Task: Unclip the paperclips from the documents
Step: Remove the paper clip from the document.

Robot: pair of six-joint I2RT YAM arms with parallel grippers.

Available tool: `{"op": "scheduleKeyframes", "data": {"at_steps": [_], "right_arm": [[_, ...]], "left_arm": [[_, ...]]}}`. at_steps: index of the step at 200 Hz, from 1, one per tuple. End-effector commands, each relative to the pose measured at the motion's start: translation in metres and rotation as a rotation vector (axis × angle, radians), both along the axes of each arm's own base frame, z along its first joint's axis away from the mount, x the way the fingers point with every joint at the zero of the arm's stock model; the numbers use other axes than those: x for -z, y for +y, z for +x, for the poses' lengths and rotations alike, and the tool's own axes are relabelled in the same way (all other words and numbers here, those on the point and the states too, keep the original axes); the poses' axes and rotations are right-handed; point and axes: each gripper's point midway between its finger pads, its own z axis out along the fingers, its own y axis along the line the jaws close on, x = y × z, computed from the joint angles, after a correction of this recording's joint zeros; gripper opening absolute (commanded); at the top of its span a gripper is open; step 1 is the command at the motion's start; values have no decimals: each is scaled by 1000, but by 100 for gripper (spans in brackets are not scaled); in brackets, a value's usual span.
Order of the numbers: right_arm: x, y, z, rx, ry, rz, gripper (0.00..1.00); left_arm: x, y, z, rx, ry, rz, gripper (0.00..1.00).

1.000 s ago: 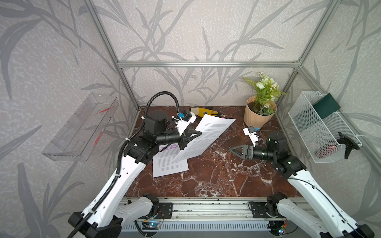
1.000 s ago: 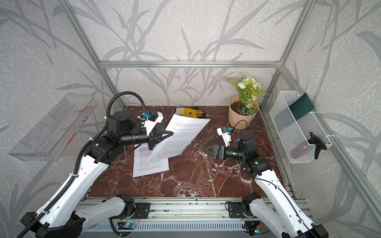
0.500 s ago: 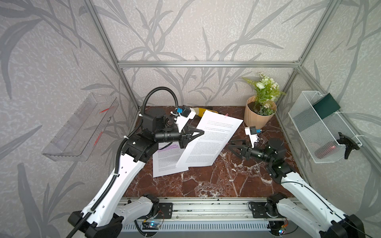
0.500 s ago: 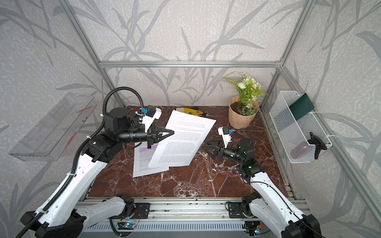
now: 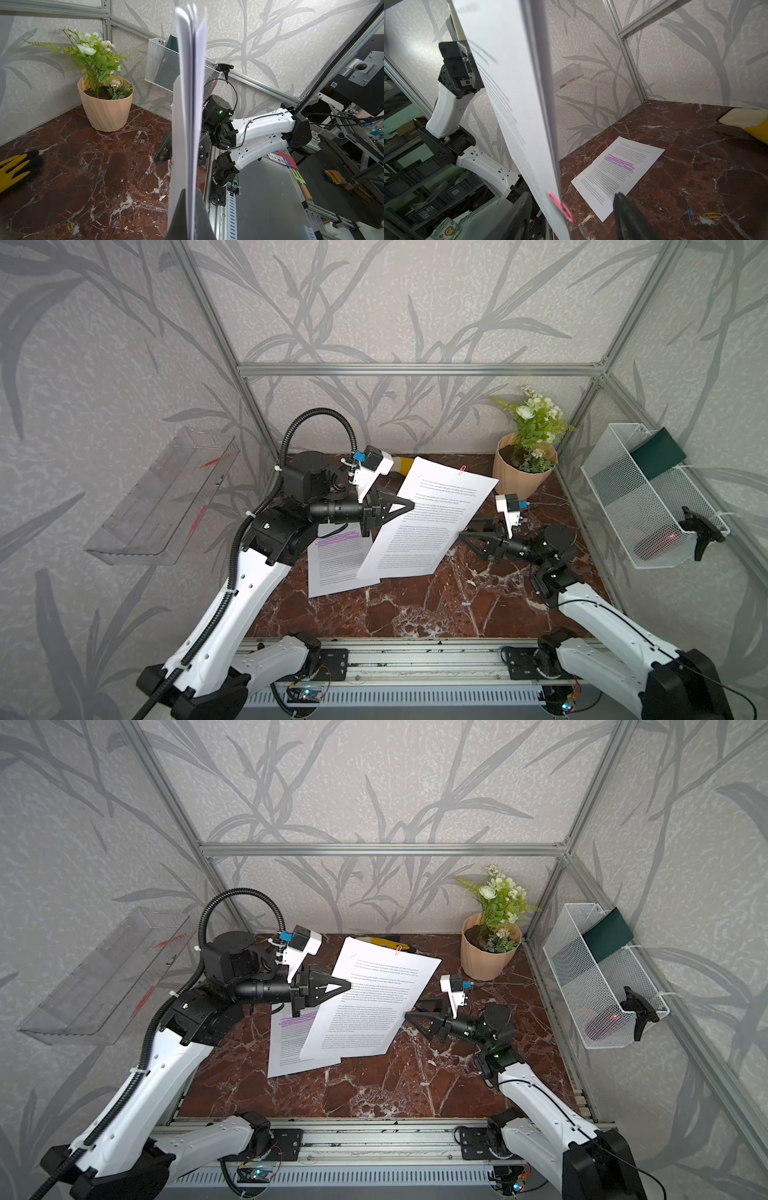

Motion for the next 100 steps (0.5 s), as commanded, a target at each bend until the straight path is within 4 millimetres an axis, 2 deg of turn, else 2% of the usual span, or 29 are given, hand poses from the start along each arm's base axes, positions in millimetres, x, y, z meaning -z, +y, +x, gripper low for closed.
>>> {"op": "scheduleKeyframes", "data": {"at_steps": [1, 41, 72, 100], "right_arm": [[-8, 2, -7, -23, -63, 15, 61], [-9, -1, -11, -10, -56, 26, 45], [-8, -4, -15, 4, -52, 26, 39], [-10, -6, -16, 18, -57, 33, 38]], "left_arm": [[-21, 1, -8, 29, -40, -38, 0], [-22, 1, -8, 28, -44, -39, 0], [-22, 2, -9, 30, -45, -37, 0], [-21, 3, -10, 32, -44, -37, 0]]}}
